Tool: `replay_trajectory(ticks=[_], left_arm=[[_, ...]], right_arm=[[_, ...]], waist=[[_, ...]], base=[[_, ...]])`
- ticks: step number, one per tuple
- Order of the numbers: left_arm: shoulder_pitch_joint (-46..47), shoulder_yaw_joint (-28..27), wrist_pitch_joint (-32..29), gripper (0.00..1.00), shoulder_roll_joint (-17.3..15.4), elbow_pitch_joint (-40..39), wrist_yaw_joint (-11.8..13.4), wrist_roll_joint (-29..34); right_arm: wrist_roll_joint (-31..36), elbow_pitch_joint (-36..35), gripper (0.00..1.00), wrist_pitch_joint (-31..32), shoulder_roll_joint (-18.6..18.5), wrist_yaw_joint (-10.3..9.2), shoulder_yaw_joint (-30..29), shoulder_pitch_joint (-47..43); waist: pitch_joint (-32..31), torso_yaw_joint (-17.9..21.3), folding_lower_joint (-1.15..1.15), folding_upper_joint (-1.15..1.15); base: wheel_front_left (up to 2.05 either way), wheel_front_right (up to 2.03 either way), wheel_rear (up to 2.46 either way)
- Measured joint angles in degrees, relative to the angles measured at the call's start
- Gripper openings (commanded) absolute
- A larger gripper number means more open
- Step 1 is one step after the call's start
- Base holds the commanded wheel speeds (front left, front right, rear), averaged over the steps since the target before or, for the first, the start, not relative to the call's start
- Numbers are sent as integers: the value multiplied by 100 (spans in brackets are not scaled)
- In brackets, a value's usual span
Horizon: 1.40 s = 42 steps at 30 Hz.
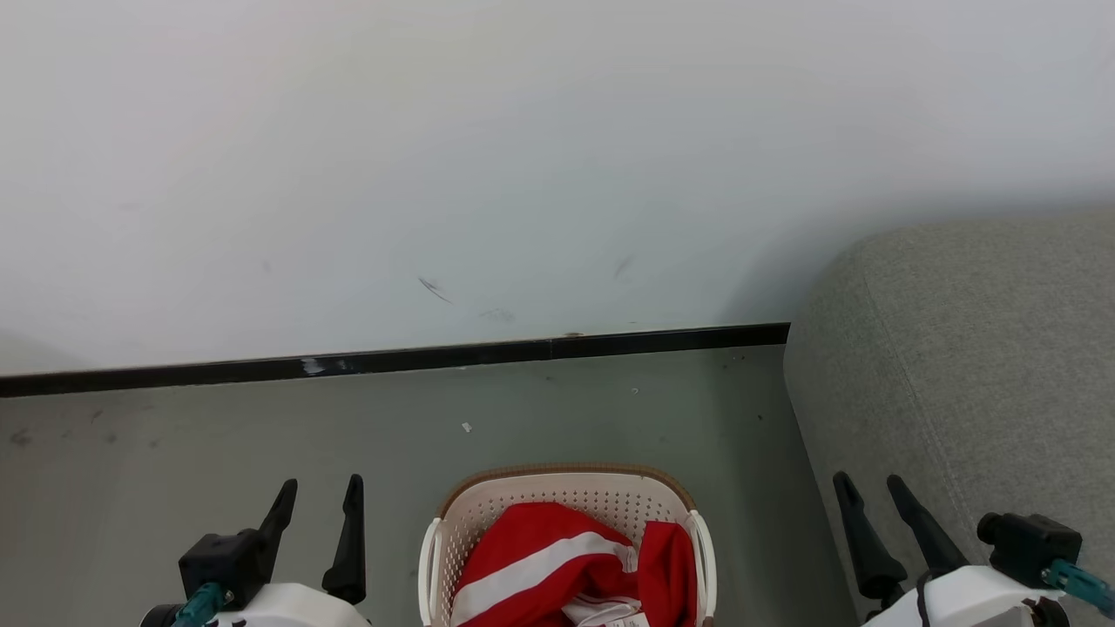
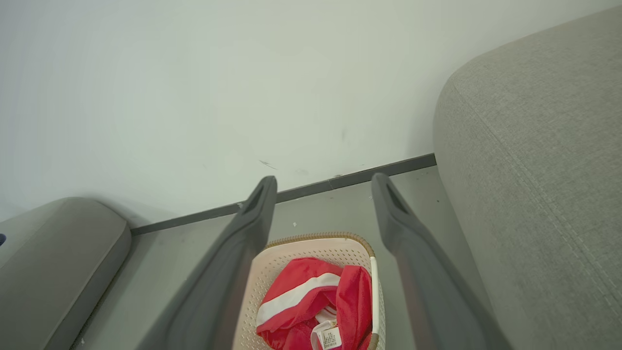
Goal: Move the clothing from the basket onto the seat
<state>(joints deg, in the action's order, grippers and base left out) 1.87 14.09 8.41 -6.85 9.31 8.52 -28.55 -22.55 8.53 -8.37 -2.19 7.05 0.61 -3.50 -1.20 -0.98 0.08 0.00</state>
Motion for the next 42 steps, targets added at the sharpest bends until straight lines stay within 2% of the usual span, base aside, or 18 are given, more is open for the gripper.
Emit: replay_trajectory(ticks=[22,32,42], left_arm=[[-4,294,427,100,-23,-46,349,1195],[-6,354,590,100,-31,-26,393,1685],[-7,272,604,100,-10,87,341,1495]], right_arm=[[1884,-178,100,-421,2,2,181,-114],[2605,-263,100,-584,1,2,236,-151],[2582,-303,100,-594,1,2,218,-232]], waist=[[-73,-6,-4,0],[-134,-11,-4,0],[-138,3,-5,0]], base=[[0,0,0],[0,0,0],[0,0,0]])
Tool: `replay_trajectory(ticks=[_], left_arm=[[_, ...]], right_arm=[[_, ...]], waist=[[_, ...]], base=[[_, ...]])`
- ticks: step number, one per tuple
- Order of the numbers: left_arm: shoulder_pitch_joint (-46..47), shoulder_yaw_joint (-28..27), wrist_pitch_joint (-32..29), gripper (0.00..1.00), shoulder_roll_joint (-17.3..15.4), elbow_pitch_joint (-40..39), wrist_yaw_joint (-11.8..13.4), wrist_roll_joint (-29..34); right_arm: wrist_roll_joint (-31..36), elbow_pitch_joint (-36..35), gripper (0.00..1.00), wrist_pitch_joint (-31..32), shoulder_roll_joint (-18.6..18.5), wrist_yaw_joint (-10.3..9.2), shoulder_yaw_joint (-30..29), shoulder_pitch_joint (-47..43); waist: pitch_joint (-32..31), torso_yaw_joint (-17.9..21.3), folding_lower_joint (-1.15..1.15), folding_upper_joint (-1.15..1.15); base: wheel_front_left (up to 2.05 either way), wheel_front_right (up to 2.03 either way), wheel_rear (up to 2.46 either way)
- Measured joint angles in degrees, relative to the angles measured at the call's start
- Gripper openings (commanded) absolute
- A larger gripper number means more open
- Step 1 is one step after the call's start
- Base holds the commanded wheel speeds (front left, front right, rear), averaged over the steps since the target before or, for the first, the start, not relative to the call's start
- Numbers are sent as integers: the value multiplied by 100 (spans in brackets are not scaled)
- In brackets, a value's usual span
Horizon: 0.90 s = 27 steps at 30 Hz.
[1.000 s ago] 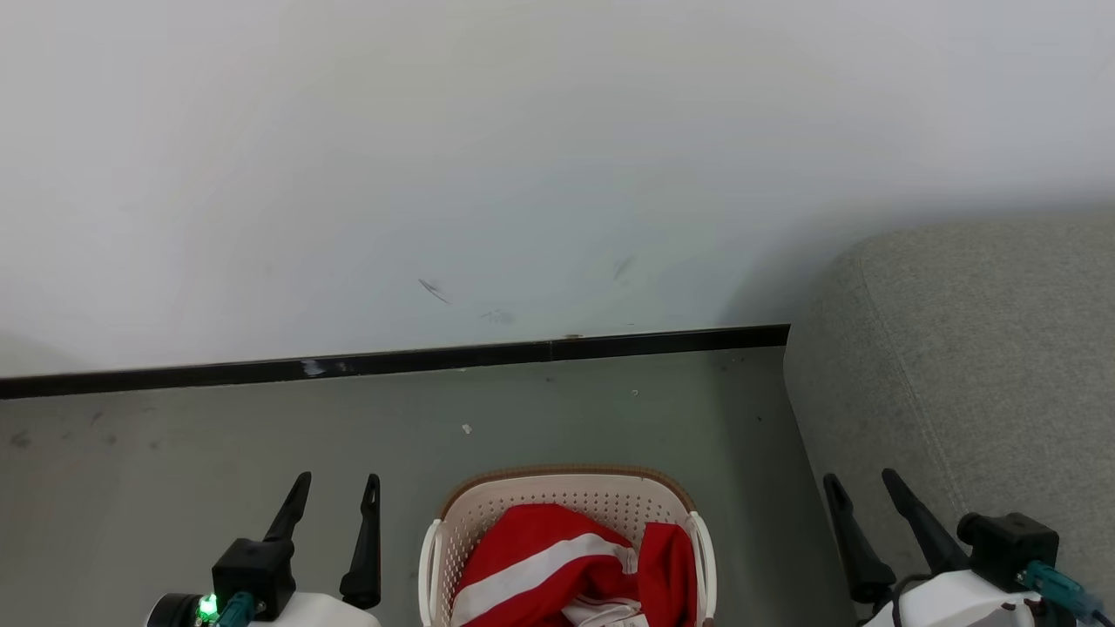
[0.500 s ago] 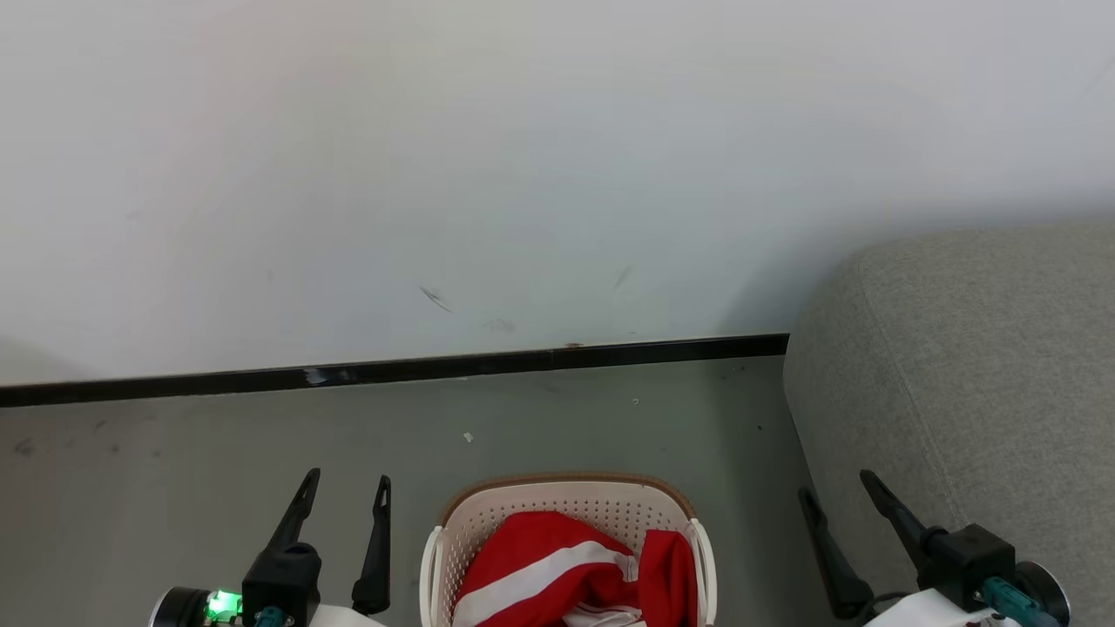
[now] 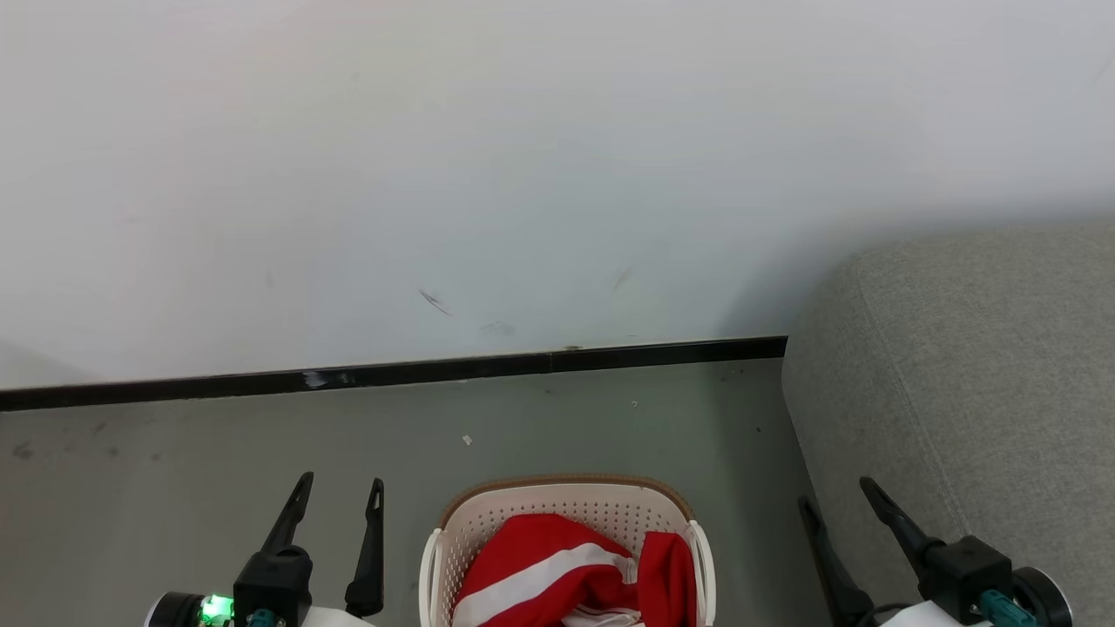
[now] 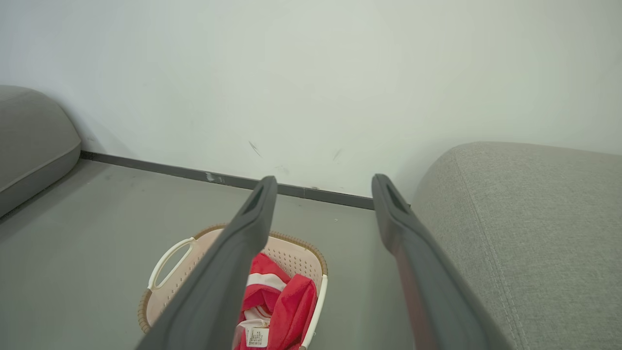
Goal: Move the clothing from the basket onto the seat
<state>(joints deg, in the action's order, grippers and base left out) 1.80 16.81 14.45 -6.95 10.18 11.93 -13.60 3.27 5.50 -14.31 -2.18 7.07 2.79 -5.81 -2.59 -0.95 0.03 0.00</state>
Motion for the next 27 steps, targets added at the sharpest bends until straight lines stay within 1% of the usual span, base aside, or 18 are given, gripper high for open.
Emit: replay_trajectory(ticks=[6,12,15,27], left_arm=[[0,-83,0,100,-3,111,-56,-105],[1,-156,0,100,-20,167,-56,-120],[1,-180,0,100,-20,168,-100,-151],[7,-270,0,100,-19,186,-107,-153]], right_arm=[[-105,-77,100,-1,0,0,-20,0],[-485,-145,100,-5,1,0,-108,0],[-500,-146,100,-5,0,0,-127,0],[-498,-146,100,-5,1,0,-60,0]], waist=[[14,10,0,0],[37,15,-1,0],[49,15,0,0],[93,6,-1,0]], base=[[0,0,0],[0,0,0],[0,0,0],[0,0,0]])
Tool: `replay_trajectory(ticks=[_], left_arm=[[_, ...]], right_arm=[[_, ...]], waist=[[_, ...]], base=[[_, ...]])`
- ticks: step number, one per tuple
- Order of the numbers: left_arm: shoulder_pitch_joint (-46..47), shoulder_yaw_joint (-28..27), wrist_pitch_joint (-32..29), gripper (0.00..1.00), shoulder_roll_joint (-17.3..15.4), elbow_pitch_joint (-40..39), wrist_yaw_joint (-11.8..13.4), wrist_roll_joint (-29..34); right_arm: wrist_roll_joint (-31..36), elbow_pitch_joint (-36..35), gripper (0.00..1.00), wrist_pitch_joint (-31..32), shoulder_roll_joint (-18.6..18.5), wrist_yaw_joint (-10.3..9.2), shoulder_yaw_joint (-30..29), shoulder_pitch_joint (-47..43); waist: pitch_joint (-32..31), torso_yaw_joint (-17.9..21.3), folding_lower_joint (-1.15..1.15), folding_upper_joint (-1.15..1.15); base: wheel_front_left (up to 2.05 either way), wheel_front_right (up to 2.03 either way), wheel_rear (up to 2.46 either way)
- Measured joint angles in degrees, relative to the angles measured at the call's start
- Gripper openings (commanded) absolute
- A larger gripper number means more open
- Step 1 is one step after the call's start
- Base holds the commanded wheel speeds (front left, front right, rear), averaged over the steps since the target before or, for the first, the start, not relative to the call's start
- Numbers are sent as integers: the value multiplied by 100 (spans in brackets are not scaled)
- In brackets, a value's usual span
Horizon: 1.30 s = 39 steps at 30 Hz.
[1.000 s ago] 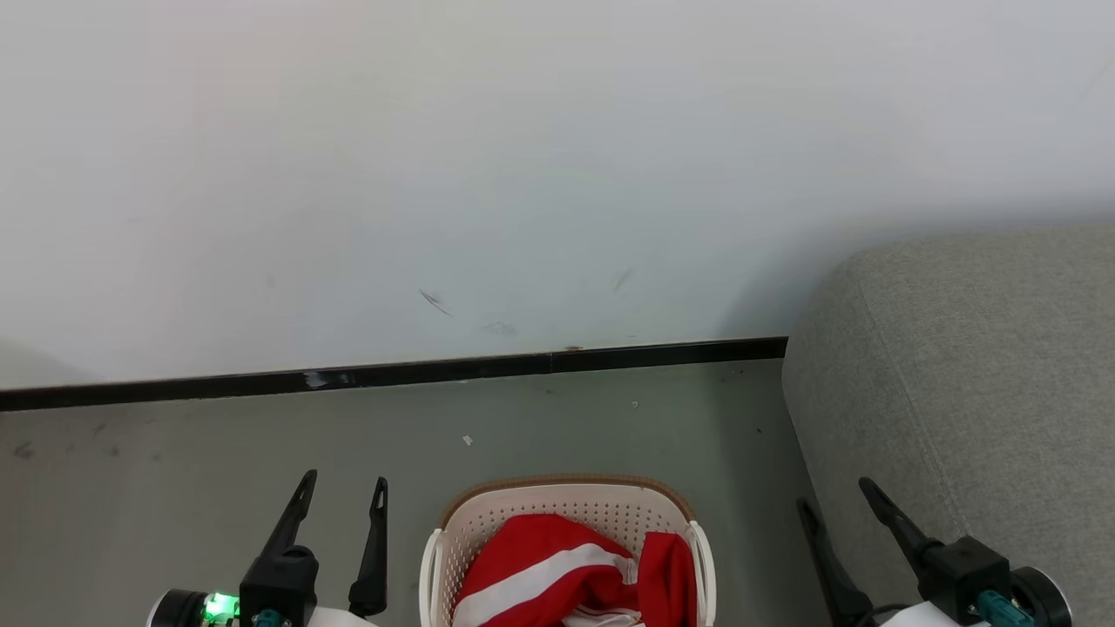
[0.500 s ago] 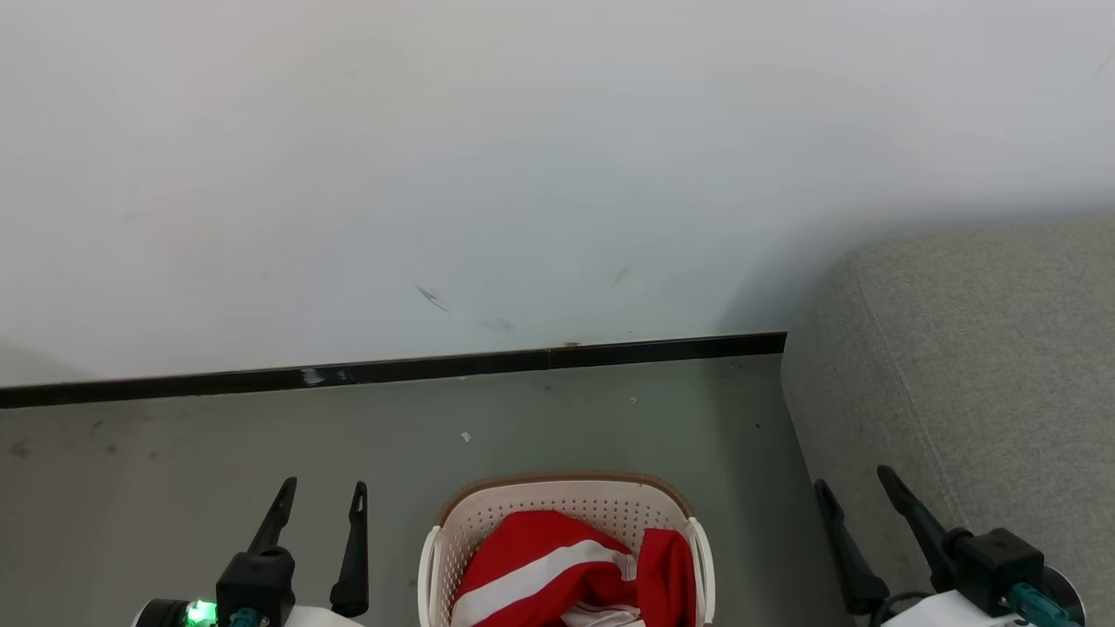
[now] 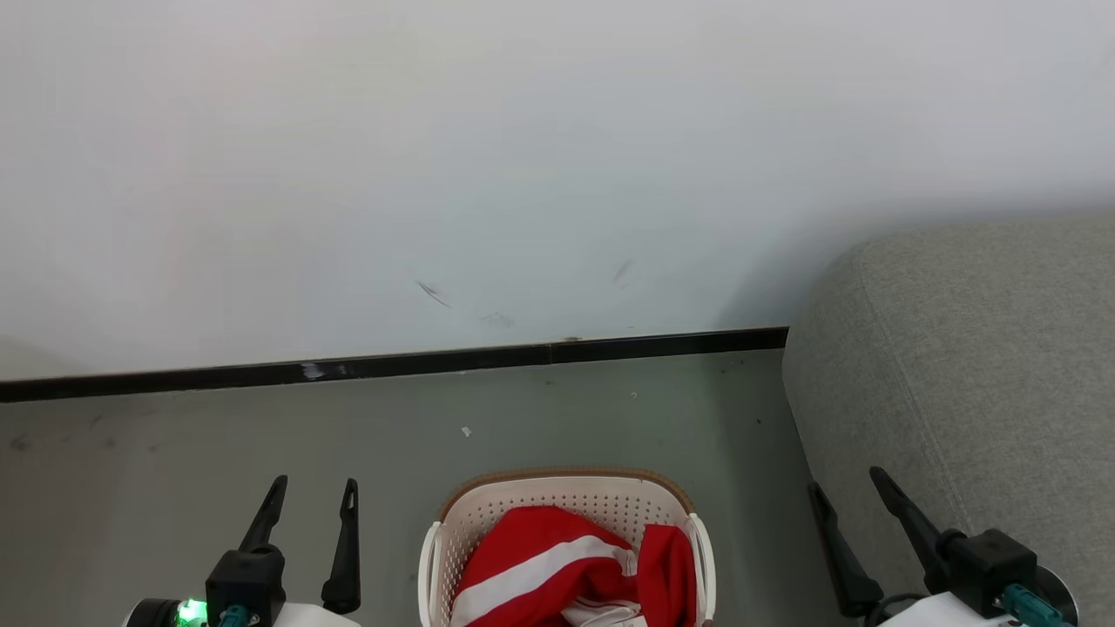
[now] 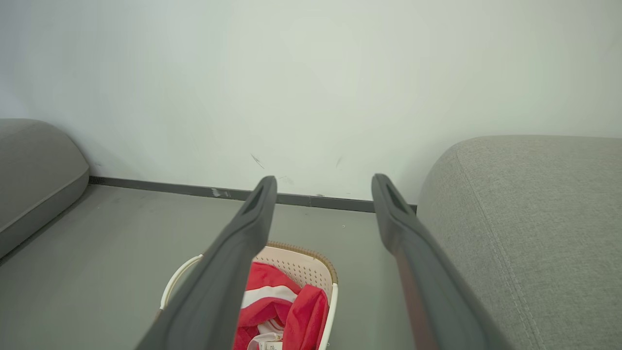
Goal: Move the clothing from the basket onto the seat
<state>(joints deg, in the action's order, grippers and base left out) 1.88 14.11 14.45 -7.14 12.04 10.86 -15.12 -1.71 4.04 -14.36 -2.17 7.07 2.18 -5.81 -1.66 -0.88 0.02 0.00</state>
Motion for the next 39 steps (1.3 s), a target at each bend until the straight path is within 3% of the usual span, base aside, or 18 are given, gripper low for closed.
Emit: replay_trajectory(ticks=[17,39], left_arm=[[37,127,-2,100,-203,294,-155,113],[973,1229,-382,100,19,1522,-858,591]], right_arm=[[-33,-42,100,0,-1,0,-3,-136],[82,-557,100,-1,7,0,-226,-232]], waist=[[149,-1,-1,0],[714,115,-1,0]], base=[[0,0,0],[0,0,0]])
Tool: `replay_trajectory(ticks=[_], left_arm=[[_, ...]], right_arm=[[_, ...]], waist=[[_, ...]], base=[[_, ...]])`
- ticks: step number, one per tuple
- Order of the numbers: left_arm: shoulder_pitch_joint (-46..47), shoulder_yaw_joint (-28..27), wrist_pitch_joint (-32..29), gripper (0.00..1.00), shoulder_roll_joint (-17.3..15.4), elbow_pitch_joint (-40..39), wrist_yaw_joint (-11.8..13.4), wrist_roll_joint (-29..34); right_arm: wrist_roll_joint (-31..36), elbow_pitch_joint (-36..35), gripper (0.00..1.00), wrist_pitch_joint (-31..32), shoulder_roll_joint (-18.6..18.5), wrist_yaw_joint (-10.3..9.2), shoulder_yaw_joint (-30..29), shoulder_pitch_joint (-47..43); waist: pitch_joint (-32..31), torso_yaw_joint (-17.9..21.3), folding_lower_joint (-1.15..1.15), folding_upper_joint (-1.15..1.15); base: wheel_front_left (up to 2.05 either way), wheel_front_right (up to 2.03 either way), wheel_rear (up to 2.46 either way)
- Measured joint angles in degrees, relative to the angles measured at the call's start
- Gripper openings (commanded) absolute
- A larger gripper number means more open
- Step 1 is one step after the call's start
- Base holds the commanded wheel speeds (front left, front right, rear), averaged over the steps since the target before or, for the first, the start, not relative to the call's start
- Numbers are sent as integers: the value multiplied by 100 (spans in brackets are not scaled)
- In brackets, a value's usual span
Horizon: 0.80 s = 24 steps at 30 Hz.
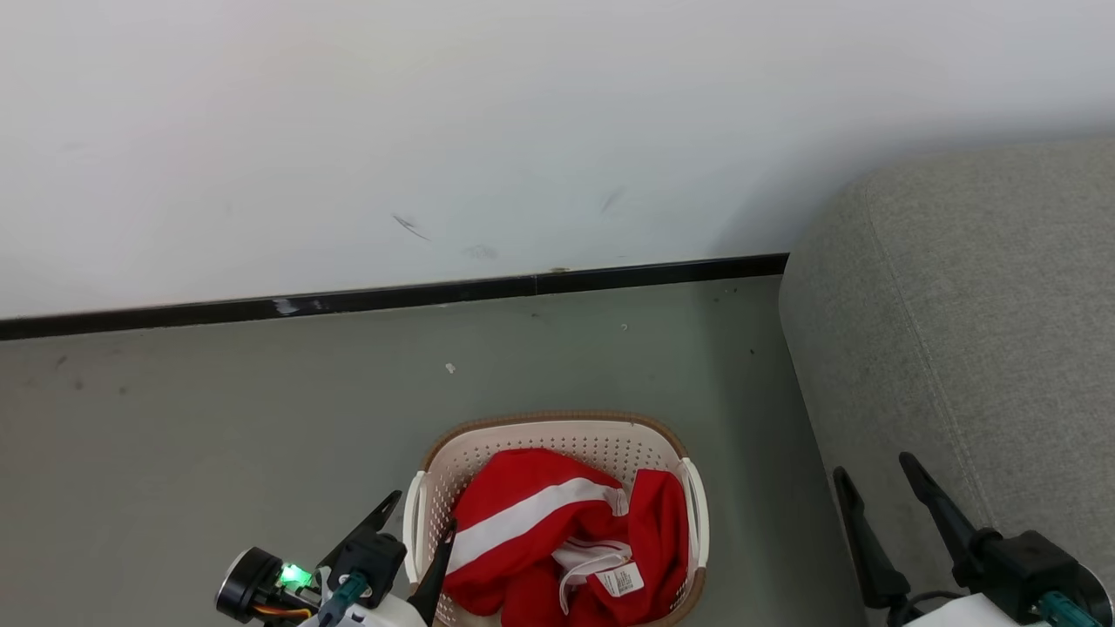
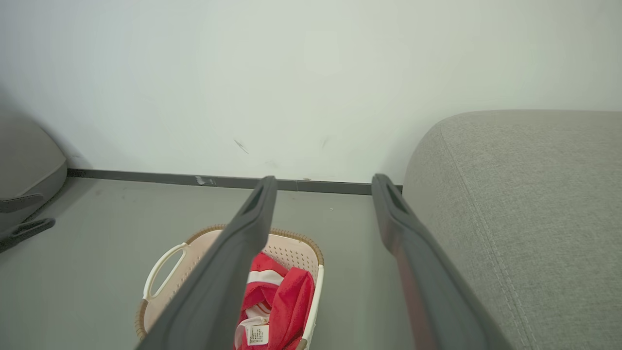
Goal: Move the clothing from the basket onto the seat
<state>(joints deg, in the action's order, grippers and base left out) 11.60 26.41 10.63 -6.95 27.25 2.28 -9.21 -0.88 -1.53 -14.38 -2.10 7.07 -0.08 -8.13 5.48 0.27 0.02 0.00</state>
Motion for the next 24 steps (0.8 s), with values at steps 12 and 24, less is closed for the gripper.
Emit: replay_trajectory(ticks=[12,24], left_arm=[[510,204,1,100,144,504,-144,227],[1129,315,36,100,168,782,-152,432]], right_arm=[[25,-375,100,0,0,0,-109,38],[-19,-732,100,-2,-2,0,-113,427]], waist=[[496,121,0,0],[1118,283,0,0]], base=[[0,0,0],[0,0,0]])
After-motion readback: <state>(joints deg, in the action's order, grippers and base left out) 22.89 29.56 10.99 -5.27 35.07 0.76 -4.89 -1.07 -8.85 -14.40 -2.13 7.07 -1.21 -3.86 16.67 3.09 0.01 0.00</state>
